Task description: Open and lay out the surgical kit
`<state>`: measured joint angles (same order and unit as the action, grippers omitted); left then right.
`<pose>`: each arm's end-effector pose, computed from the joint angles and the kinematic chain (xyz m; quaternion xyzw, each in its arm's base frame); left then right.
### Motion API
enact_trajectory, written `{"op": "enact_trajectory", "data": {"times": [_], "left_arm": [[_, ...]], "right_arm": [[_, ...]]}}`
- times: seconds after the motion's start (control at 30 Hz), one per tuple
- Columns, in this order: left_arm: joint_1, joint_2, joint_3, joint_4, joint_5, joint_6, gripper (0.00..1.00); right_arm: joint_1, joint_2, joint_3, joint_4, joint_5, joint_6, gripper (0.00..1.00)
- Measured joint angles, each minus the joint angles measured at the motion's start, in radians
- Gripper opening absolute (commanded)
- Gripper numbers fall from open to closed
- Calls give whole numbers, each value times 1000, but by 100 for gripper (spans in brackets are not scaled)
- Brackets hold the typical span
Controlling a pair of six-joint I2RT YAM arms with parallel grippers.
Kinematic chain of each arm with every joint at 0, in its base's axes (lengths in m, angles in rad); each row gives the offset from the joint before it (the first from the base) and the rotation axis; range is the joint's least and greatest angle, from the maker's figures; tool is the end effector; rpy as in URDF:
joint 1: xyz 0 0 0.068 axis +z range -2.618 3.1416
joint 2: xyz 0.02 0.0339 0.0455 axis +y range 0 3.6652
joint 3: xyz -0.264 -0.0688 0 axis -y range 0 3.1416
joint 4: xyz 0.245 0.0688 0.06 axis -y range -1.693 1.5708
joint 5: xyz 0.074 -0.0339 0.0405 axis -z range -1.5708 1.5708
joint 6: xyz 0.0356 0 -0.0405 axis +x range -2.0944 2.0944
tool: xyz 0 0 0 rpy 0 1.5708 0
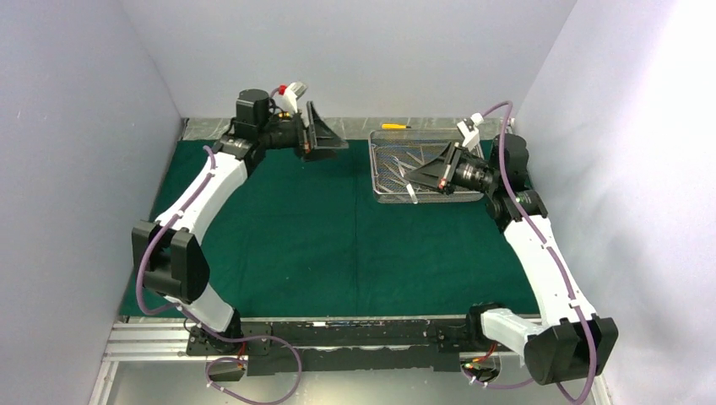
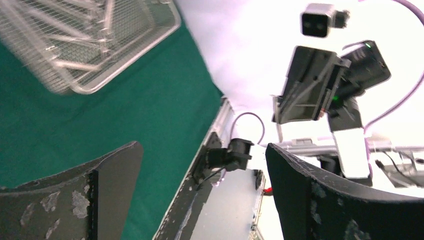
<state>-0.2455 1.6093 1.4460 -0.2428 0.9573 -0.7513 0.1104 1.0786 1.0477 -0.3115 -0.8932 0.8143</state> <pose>0.3503 -0.1178 0.3593 0.0598 0.7811 -0.5712 0.2449 0.2282 0.0532 0.3662 0.0204 0.7777 0.5478 0.3078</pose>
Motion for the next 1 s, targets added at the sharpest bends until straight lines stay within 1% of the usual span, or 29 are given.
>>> {"op": "enact_trajectory", "data": {"times": [0.17,0.3,0.4,0.47,0.53,0.63,0.7,0.8,0.83,0.87,1.0], "left_arm": [[-101,-18,-2,228,28,-123,99],[-140,-18,-5,344,33,-190,100],[-158,-18,-9,397,34,-220,99],[-169,-18,-11,406,33,-231,99],[-178,-18,-11,403,33,-235,97],[-196,-17,-11,411,37,-257,88],[-202,-15,-11,426,40,-277,79],[-208,-10,-11,446,41,-309,67],[-208,-10,-11,449,41,-319,63],[-208,-10,-12,451,41,-326,55],[-207,-10,-36,470,40,-352,35]], "right_arm": [[64,34,0,189,-17,171,0],[88,68,0,306,-27,285,0],[100,79,-10,384,-32,353,0],[110,85,-19,436,-35,393,0],[124,100,-20,475,-37,420,0],[154,124,-20,507,-39,441,0],[170,139,-20,521,-41,452,0],[191,154,-20,531,-42,459,0],[196,157,-20,531,-42,460,0],[201,158,-20,532,-41,460,0],[216,161,-20,534,-39,455,0]]}}
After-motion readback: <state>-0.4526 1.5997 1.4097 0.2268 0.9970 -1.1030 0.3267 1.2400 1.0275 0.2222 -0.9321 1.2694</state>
